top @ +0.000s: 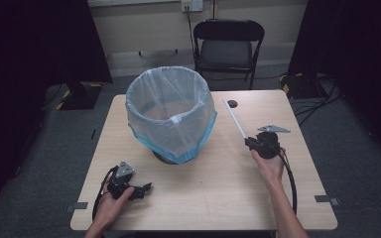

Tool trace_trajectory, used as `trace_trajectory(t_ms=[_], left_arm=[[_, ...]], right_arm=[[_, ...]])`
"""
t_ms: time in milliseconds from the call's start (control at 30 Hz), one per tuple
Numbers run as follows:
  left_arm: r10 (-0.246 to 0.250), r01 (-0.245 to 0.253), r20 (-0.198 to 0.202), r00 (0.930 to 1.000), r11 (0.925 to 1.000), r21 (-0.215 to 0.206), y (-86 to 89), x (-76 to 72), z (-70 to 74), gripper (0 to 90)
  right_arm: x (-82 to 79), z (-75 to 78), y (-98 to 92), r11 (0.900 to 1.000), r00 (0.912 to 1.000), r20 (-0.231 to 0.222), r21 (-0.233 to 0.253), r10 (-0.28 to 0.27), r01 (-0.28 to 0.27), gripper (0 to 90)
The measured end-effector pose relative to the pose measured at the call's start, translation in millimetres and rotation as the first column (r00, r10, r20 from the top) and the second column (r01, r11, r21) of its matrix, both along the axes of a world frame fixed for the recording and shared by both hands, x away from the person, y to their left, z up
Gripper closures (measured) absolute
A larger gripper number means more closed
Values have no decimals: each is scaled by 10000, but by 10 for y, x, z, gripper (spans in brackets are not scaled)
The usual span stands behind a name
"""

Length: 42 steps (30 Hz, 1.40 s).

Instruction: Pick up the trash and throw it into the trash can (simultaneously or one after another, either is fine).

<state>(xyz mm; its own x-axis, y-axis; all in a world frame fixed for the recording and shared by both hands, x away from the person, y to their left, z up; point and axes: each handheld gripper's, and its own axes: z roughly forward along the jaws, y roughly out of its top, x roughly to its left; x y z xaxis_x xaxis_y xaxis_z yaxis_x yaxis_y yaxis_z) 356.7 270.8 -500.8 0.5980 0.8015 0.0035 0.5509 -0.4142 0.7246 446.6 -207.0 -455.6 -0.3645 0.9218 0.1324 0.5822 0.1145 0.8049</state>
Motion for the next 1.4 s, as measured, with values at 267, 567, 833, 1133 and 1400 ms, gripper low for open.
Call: trace_trajectory(t_ms=[267,567,833,1133,1400], left_arm=[[-2,2,0,10000,10000,-3,0,0,0,75],[0,0,4,10000,10000,-9,0,0,-1,75],[-2,2,1,10000,10000,-4,0,0,0,75],[-1,1,3,10000,10000,-4,0,0,0,75],[-4,4,2,10000,10000,-3,0,0,0,75]], right_arm=[[-11,226,22,9994,9987,502,330,21,-38,808],[9,475,55,9987,9940,1093,504,34,-90,807],[-10,615,66,9969,9885,1499,728,186,-298,806],[-35,732,67,9954,9795,2009,887,165,-349,807],[-44,911,106,9911,9710,2362,1156,378,-667,806]])
